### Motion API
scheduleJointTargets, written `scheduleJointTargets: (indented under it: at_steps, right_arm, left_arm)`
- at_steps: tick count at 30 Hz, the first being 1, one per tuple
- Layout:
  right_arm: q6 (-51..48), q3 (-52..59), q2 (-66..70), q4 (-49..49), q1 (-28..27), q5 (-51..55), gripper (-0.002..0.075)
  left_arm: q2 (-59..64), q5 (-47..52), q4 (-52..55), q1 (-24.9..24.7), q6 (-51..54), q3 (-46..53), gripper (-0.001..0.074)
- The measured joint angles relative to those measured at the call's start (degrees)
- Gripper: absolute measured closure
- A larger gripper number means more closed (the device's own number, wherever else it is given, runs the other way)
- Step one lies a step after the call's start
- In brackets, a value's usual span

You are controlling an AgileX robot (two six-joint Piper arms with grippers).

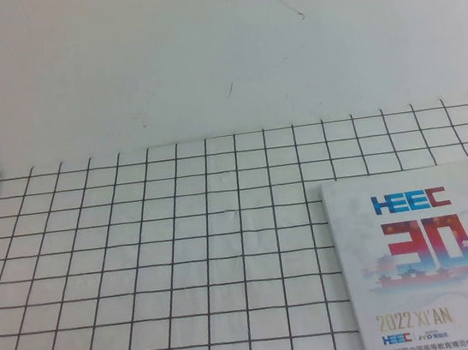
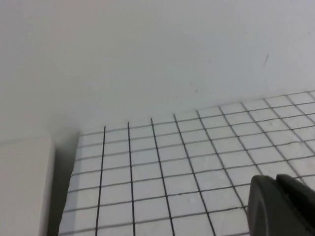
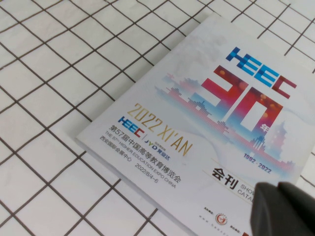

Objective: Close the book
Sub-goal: 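Close the open booklet and leave it lying on the table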

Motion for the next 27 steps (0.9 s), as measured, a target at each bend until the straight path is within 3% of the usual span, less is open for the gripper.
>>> scheduleJointTargets:
  at_steps: [7,12,27]
  right_arm:
    - [0.0,0.0,0.0,0.0,0.0,0.0,0.0729]
    - [0.0,0.0,0.0,0.0,0.0,0.0,0.0729]
    - [0.0,0.0,0.0,0.0,0.0,0.0,0.0729]
  left_arm:
    - [-7.38,0.34,-0.4,5.24,-1.46,11.14,0.0738]
    - [-7.59,4.55,-0.6,5.76,-2.83,11.24,0.0738]
    - [-7.66,5.13,-0.6,5.76,-2.83,11.15,0.0738]
